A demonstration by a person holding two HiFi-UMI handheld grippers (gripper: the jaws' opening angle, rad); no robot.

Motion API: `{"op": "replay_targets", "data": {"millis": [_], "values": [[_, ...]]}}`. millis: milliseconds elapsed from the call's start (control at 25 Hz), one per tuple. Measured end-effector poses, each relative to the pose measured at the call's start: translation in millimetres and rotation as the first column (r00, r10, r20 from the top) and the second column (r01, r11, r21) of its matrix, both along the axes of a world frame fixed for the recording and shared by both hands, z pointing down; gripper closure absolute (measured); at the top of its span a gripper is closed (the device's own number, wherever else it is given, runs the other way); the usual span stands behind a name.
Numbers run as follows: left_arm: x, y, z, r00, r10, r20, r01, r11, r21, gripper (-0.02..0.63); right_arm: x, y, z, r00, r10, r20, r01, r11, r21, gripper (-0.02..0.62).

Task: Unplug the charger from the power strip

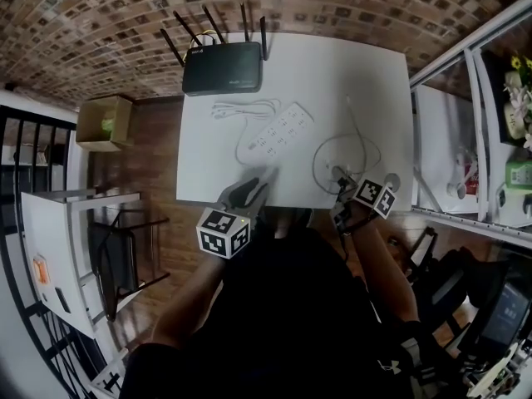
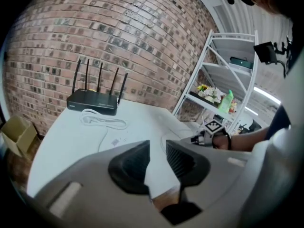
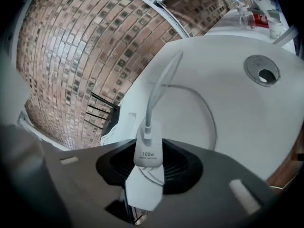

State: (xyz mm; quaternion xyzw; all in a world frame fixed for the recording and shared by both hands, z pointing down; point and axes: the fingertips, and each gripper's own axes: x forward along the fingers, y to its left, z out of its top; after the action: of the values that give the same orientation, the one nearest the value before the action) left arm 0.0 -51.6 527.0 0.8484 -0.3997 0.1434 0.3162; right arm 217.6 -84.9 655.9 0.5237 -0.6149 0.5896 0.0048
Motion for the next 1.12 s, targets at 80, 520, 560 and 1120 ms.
{"op": "replay_targets", "data": {"millis": [80,520,560,1120], "values": [[-2.5,-0.1,1.0,1.000,-0.005,-0.004,0.005,1.000,-0.003,0.500,0.5,3.6,3.2,1.000,-0.007,-0.013,0.006,1.000,-0.010,0.451],[0.8,-6.2,4.5,1.000,0.013,-0.014,-0.013,1.000,-0.005,0.499,7.4,13.9,11.6,0.997,-0.011,-0.074,0.006,0.998,-0.060,0.377],[1.1,-6.3,4.5,1.000,0.016,-0.014,-0.016,1.000,-0.005,0.499,7.3,14.8,10.7,0.996,-0.013,-0.083,0.008,0.998,-0.061,0.360],[-9.0,-14.6,6.0,0.999,0.037,-0.022,-0.037,0.999,0.008,0.499,19.2,33.0,12.5,0.971,0.003,-0.238,-0.024,0.996,-0.089,0.347]]}}
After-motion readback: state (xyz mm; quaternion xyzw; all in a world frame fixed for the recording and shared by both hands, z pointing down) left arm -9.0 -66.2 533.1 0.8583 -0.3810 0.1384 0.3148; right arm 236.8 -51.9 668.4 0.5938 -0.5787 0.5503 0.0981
